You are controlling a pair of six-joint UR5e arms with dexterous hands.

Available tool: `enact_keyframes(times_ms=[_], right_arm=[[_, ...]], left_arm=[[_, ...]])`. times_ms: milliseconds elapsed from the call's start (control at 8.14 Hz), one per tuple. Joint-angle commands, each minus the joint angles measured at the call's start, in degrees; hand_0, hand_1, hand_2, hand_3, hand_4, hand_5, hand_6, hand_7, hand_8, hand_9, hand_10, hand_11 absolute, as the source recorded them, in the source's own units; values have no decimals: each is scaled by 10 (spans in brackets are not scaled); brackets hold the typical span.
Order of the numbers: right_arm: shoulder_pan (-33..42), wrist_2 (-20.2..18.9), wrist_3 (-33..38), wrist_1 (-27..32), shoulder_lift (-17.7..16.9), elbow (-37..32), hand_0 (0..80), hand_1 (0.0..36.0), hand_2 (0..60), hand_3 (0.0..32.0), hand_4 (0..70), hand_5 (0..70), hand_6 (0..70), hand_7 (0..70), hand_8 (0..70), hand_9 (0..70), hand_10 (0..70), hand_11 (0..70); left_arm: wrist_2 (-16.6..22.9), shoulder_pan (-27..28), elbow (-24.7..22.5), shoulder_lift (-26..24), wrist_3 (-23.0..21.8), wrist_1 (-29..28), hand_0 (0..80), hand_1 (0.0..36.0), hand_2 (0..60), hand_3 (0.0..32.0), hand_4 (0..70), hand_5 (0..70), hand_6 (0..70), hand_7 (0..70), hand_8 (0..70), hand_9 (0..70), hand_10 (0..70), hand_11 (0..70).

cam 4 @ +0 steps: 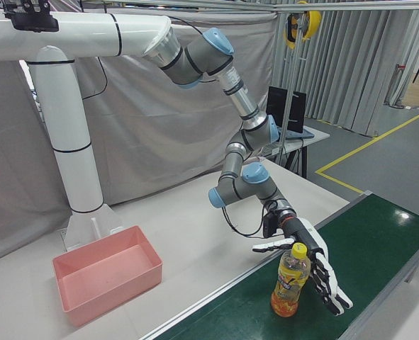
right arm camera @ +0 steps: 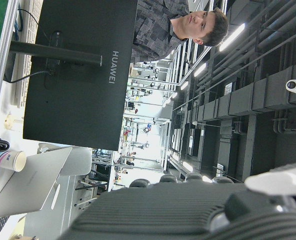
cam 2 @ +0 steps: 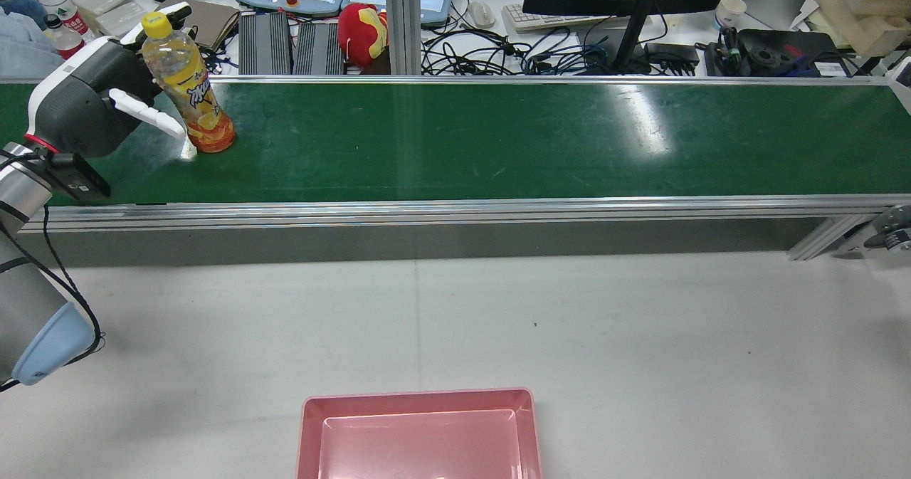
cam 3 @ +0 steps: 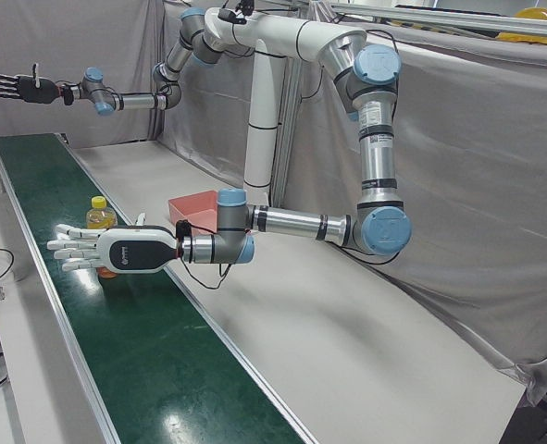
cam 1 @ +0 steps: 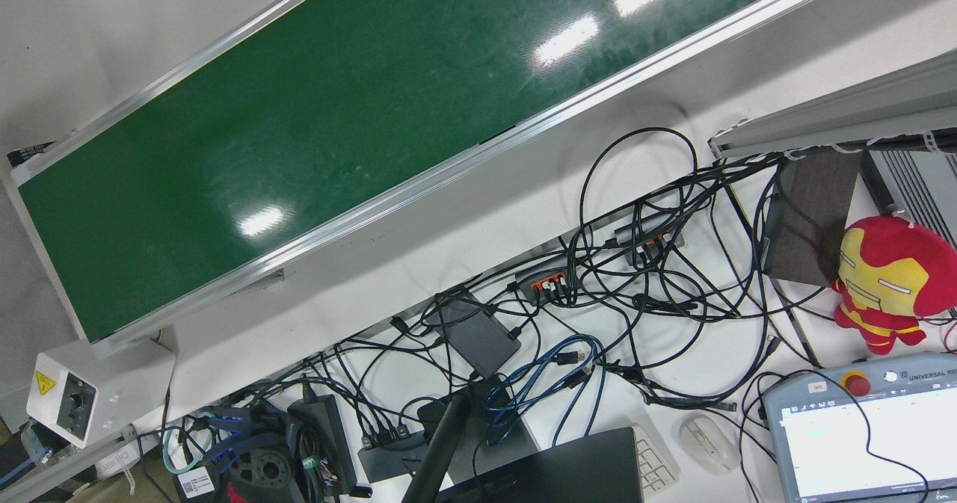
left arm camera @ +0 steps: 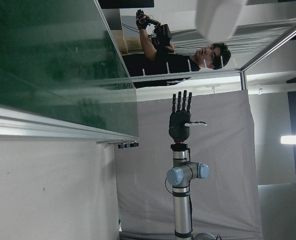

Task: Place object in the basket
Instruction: 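Reach the left hand toward the juice bottle on the conveyor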

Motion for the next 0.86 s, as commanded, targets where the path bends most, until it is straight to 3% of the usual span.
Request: enact_keyframes(times_ms=[0,123,246,368,491,614,737], right_arm=[[0,-1,0,0,0,1,0,0,0,0,0,0,0,0,0,0,0,0],[0,-1,0,0,0,1,0,0,0,0,0,0,0,0,0,0,0,0],[0,-1,0,0,0,2,0,0,0,0,0,0,0,0,0,0,0,0],[0,0,0,0,0,1,0,0,0,0,0,0,0,0,0,0,0,0],[0,-1,0,0,0,2,0,0,0,0,0,0,0,0,0,0,0,0],[0,0,0,0,0,2,0,0,0,0,0,0,0,0,0,0,0,0],[0,0,0,0,0,2,0,0,0,0,0,0,0,0,0,0,0,0]], left_arm=[[2,2,36,-36,-5,-13,800,100,0,4,31,205,0,0,43,49,0,19],[4,0,30,-35,-38,-2,800,103,0,0,45,263,0,0,71,89,12,46],[4,2,29,-35,-54,11,671,260,144,0,71,415,8,16,118,154,78,143],[5,2,28,-35,-54,19,516,360,600,0,268,650,74,124,214,293,223,352],[6,3,19,-32,-53,26,604,360,600,0,700,700,342,349,481,618,501,700],[8,3,14,-31,-53,28,757,360,600,0,700,700,666,599,700,700,648,700],[28,3,-16,-28,-49,46,800,360,600,0,700,700,700,700,700,700,700,700]])
